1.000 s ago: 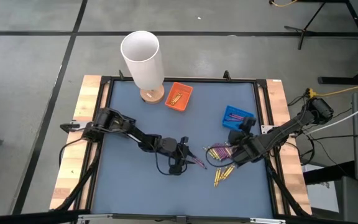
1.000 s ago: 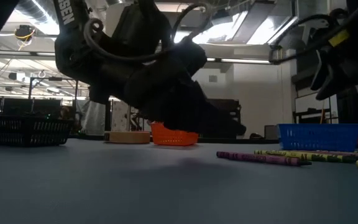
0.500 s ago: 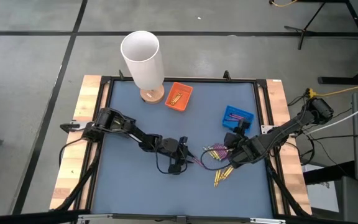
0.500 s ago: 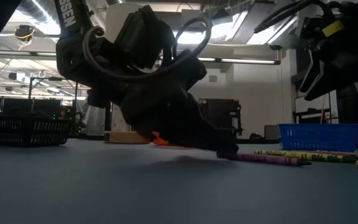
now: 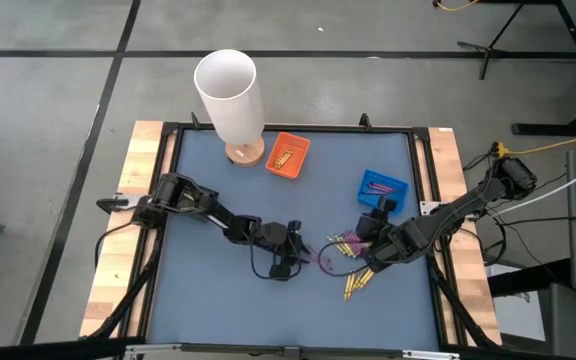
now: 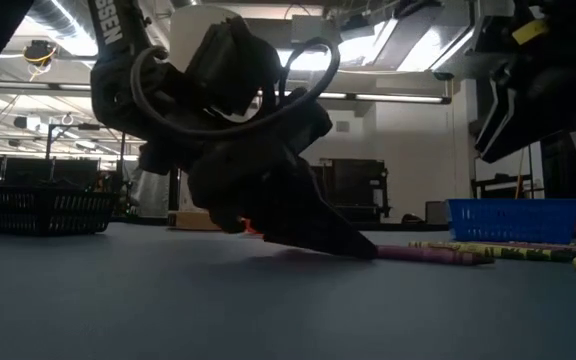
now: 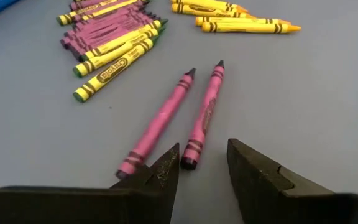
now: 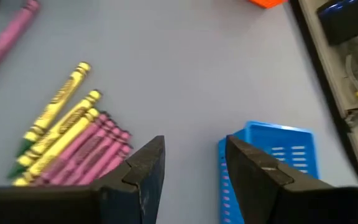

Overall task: Sort crayons
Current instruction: Put the violet crayon into the blue basket

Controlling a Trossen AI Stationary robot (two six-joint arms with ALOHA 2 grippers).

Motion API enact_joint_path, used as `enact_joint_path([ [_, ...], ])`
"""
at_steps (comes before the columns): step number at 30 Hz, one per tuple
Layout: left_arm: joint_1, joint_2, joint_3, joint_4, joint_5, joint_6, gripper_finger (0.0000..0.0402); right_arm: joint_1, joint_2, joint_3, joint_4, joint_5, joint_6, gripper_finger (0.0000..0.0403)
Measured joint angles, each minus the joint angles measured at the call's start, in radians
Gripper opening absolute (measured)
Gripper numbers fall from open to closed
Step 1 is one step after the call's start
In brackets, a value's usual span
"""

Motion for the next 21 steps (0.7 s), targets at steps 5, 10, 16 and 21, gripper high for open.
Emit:
enact_joint_path([
  [5, 0.000, 0.000, 0.000, 0.001, -0.005, -0.001, 0.0124, 0.000, 0.000, 0.000, 0.032, -0.033, -0.003, 0.0168],
  [10, 0.000, 0.000, 0.000, 0.005, -0.006, 0.000, 0.0124, 0.000, 0.000, 0.000, 0.066, -0.033, -0.048, 0.0168],
  [16, 0.001, 0.000, 0.012, 0.015, -0.023, 0.000, 0.0124, 0.000, 0.000, 0.000, 0.131, -0.033, -0.098, 0.0168],
  [21, 0.003, 0.029, 0.060, -0.005, -0.024, 0.001, 0.0124, 0.000, 0.000, 0.000, 0.159, -0.033, -0.145, 0.0168],
])
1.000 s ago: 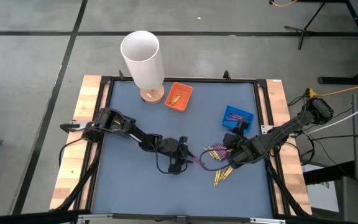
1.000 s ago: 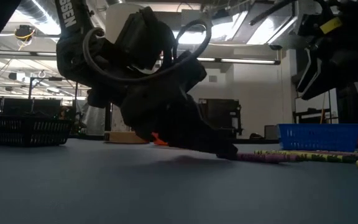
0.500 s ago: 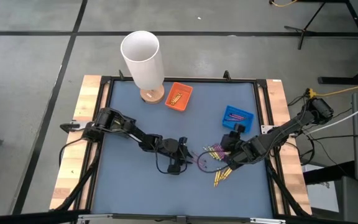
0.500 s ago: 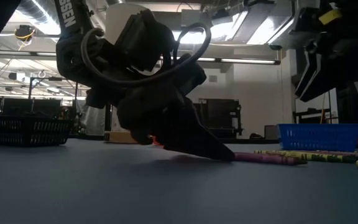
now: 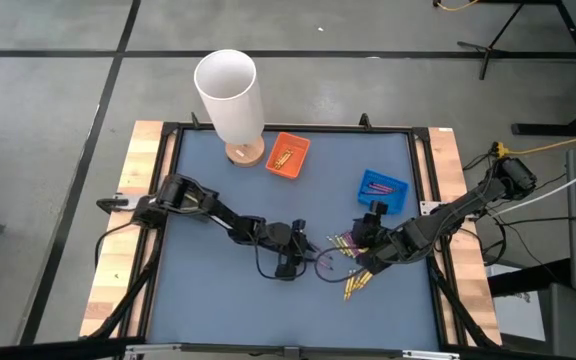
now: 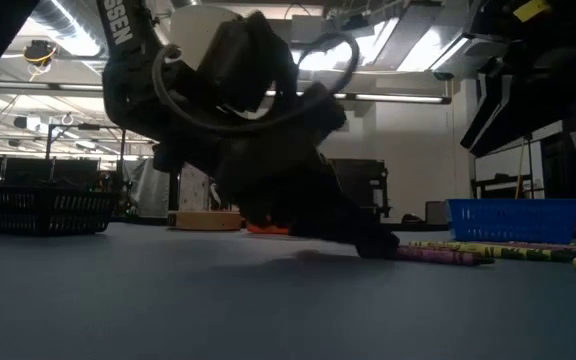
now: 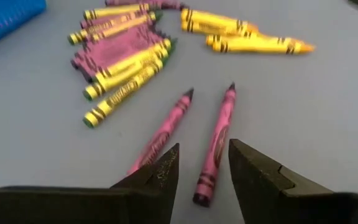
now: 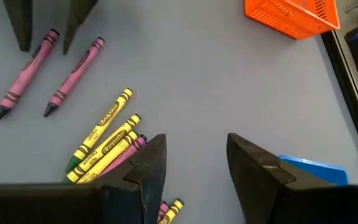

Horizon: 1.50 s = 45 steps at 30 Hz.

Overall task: Sort crayons
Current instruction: Put the violet crayon into the blue basket

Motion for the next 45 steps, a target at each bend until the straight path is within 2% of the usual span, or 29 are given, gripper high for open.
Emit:
enact_joint_path([
  [4, 0.000, -0.001, 0.020, -0.087, -0.001, 0.000, 0.0124, 0.000, 0.000, 0.000, 0.005, 0.000, -0.004, 0.0168],
  [10, 0.001, -0.001, 0.020, -0.103, 0.000, 0.000, 0.0119, 0.000, 0.000, 0.000, 0.017, 0.000, -0.004, 0.0168],
  [21, 0.000, -0.001, 0.020, -0.103, 0.004, -0.001, 0.0024, 0.000, 0.000, 0.000, 0.087, -0.008, -0.003, 0.0168],
  [26, 0.000, -0.002, 0.019, -0.102, 0.001, -0.002, 0.0006, 0.000, 0.000, 0.000, 0.143, -0.014, -0.003, 0.0168],
  [31, 0.000, -0.002, 0.017, -0.058, -0.006, -0.003, 0.0012, 0.000, 0.000, 0.000, 0.207, -0.084, -0.003, 0.0168],
  [39, 0.001, -0.013, 0.051, -0.026, -0.034, -0.007, 0.0012, 0.000, 0.000, 0.000, 0.345, -0.273, -0.003, 0.0168],
  [45, 0.002, -0.014, 0.118, -0.020, -0.035, -0.007, 0.0012, 0.000, 0.000, 0.000, 0.358, -0.296, -0.003, 0.0168],
])
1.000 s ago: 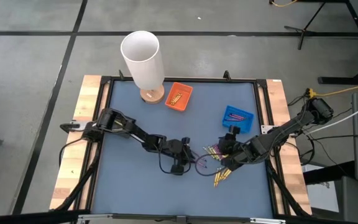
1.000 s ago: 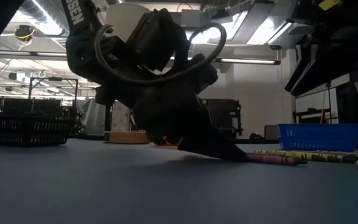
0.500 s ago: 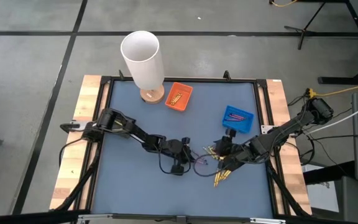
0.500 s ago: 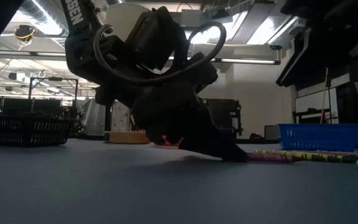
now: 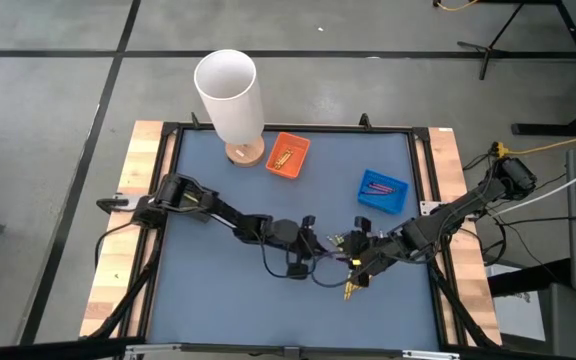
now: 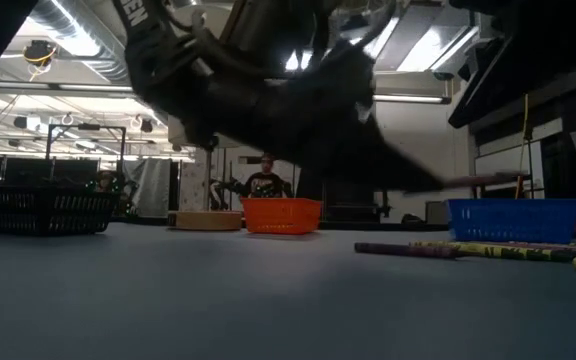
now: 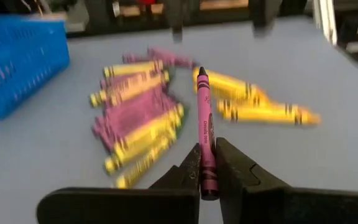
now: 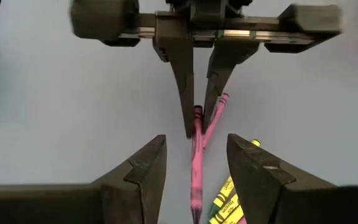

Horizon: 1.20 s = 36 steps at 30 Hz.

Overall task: Sort crayons
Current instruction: Put the violet crayon into the blue basket

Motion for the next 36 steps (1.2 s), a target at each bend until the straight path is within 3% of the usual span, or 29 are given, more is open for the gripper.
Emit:
enact_joint_path([
  [6, 0.000, 0.000, 0.058, -0.003, 0.001, 0.000, 0.0012, 0.000, 0.000, 0.000, -0.009, -0.001, 0.000, 0.0168],
  [14, 0.000, 0.000, 0.103, -0.014, 0.005, 0.000, 0.0012, 0.000, 0.000, 0.000, -0.035, -0.111, 0.001, 0.0168],
  [24, 0.000, 0.000, 0.120, -0.015, 0.005, 0.000, 0.0012, 0.000, 0.000, 0.000, -0.063, -0.113, 0.001, 0.0162],
  [36, -0.002, 0.000, 0.120, -0.016, 0.008, -0.001, 0.0012, 0.000, 0.000, 0.000, -0.069, -0.111, 0.002, 0.0047],
])
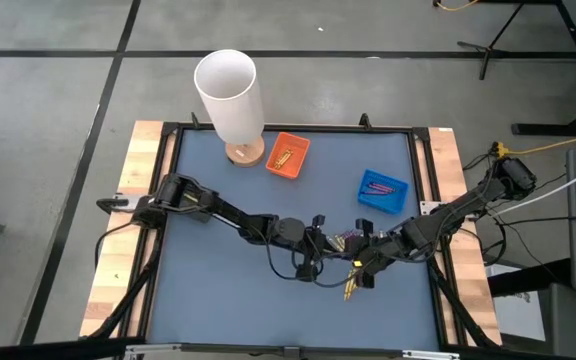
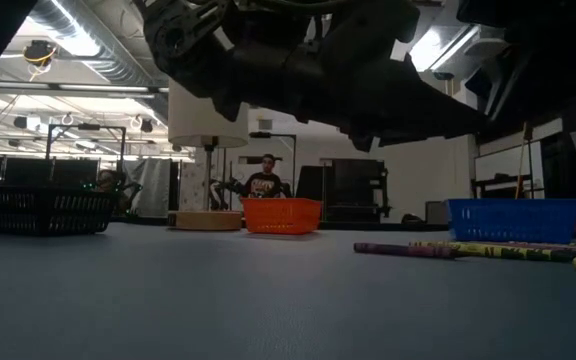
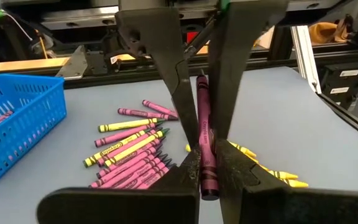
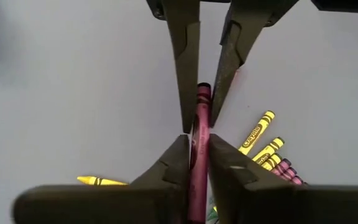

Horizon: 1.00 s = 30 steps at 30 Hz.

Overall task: Sort crayons
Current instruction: Put the violet crayon into the blue basket

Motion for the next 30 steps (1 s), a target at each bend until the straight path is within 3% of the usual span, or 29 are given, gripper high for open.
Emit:
enact_joint_path([
  [5, 0.000, 0.000, 0.000, -0.002, -0.002, -0.001, 0.0022, 0.000, 0.000, 0.000, -0.005, 0.012, 0.002, 0.0018],
  [12, 0.001, -0.002, 0.000, 0.000, -0.006, 0.000, 0.0069, 0.000, 0.000, 0.000, -0.001, 0.053, -0.004, 0.0039],
  [17, 0.002, -0.031, 0.000, -0.045, -0.016, 0.026, 0.0112, 0.000, 0.000, 0.000, -0.023, 0.063, -0.003, 0.0029],
  [23, 0.001, -0.157, 0.000, -0.297, -0.121, 0.132, 0.0144, -0.011, 0.000, 0.000, -0.080, 0.133, -0.003, 0.0023],
  [30, -0.004, -0.318, 0.000, -0.633, -0.134, 0.132, 0.0149, -0.126, 0.000, 0.001, -0.252, 0.139, -0.003, 0.0036],
])
